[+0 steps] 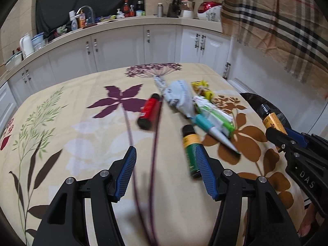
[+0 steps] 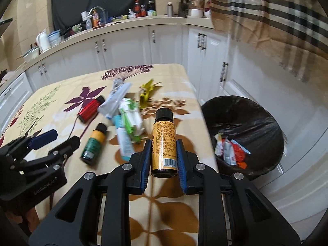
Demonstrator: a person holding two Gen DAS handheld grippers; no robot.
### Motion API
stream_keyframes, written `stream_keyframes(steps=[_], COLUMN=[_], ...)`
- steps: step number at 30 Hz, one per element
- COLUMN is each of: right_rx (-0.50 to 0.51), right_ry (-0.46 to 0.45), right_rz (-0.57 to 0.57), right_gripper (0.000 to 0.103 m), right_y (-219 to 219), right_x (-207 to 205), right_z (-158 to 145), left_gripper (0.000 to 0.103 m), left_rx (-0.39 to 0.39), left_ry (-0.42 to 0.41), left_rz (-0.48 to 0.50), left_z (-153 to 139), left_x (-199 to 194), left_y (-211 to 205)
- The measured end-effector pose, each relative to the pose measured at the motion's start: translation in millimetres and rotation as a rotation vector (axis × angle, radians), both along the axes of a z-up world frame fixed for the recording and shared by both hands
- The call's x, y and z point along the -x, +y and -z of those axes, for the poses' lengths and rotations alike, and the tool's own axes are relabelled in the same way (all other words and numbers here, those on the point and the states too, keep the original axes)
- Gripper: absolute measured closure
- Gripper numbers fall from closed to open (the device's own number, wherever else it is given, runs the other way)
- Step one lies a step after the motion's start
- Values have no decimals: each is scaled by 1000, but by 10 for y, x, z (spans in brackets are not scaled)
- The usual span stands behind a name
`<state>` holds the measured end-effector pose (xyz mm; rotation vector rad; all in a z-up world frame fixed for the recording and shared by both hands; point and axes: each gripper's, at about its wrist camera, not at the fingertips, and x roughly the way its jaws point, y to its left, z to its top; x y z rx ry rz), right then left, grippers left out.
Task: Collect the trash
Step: 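Grasp the green spray can with the left gripper while the right holds its can, then carry both spray cans over the bin and open both grippers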
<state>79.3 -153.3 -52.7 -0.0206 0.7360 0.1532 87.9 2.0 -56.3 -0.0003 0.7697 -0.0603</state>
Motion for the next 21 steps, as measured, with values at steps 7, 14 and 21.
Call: stream_keyframes(steps=[7, 14, 21], right_rx=[-36, -55, -62], right_ry=[-2, 1, -22], right_rz=[32, 36, 52], right_gripper=[80, 80, 80], right_y=[-256, -338, -410], right_x=[-52, -98, -105], right_z=[37, 68, 32], left_gripper=[48, 79, 79], left_rx=[-4, -24, -14], left_ry=[72, 105, 28], left_rz=[31, 59, 51], left_z=[141, 194, 30], left_x=[-190, -232, -113], left_y=[-208, -276, -263])
